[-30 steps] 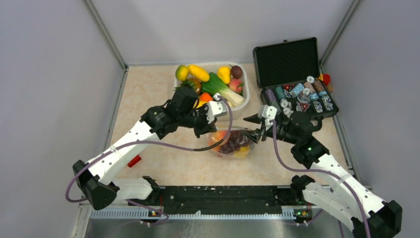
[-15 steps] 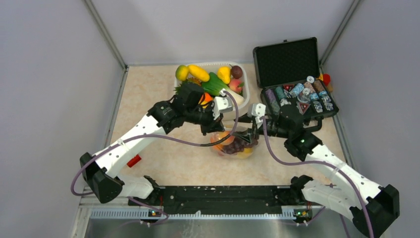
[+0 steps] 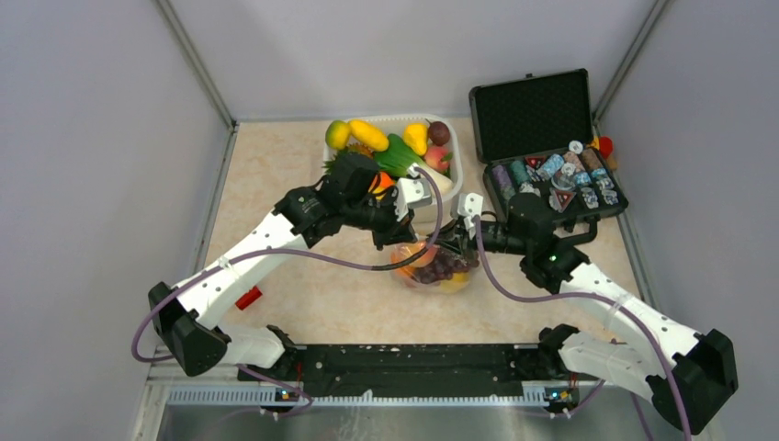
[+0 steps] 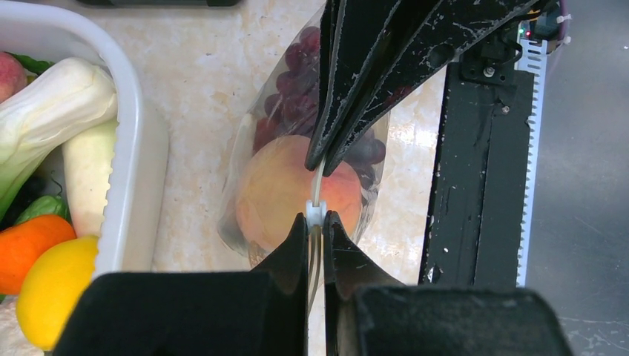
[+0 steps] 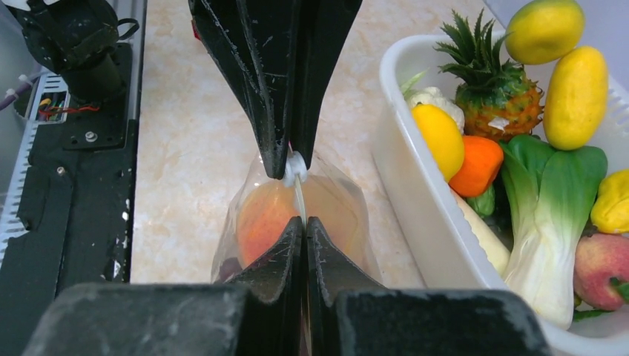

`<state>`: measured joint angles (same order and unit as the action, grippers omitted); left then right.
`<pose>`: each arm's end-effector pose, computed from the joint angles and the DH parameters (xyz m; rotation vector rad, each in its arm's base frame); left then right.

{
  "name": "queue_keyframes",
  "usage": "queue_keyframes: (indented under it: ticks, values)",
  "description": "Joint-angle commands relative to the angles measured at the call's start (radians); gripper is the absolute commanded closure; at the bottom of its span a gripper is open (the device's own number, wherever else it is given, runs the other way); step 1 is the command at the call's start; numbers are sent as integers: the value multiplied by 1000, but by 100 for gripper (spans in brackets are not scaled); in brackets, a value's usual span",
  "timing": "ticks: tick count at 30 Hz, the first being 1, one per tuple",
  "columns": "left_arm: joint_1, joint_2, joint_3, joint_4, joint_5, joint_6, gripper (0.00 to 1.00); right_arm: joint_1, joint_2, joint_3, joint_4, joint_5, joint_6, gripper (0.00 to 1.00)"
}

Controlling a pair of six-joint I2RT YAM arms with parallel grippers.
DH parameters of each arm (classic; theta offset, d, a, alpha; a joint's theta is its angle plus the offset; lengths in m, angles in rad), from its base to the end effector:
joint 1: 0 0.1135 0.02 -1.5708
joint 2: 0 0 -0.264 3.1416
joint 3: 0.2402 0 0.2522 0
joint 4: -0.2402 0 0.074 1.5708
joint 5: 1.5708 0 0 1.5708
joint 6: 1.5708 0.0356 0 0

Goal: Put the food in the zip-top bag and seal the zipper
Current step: Zip the zipper food storage bag at the center of the board.

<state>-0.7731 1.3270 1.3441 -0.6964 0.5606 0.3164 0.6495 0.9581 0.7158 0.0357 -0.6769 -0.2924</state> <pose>0.1881 -0.2099 0.3684 1.4301 1.7633 -0.8740 0.1617 0.1508 0.3081 -1.2334 1.3256 0.8542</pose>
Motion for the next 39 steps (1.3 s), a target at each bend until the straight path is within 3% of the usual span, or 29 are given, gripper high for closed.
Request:
queue_keyframes:
  ticks: [1,11,20,25,27,30,35,37,39]
  values:
    - [-3,-31,16,44,-9,9,100,10,-13,2,78,43,-7,100]
    - [5,-125,-75,-40,-242,56,100,10,-66,-44,43,154,-29,100]
    - [58,-166,-97,-72,-308,75,100,10,-61,-55,68,170,-24,100]
    - [61,-154,-94,-58,-275,56,98,10,-61,-56,81,152,-14,99]
    - [60,-152,-97,-12,-253,25,91,10,-60,-56,90,127,2,72]
    - [61,-144,-102,60,-214,-28,84,10,-67,-55,108,147,57,51]
    - [61,-122,-108,101,-220,-54,82,10,-91,-40,66,240,118,45]
    - [61,-115,-112,116,-258,-78,61,10,-113,-40,62,349,164,43]
    - [61,-110,-120,131,-287,-93,60,10,-136,-48,69,466,237,36]
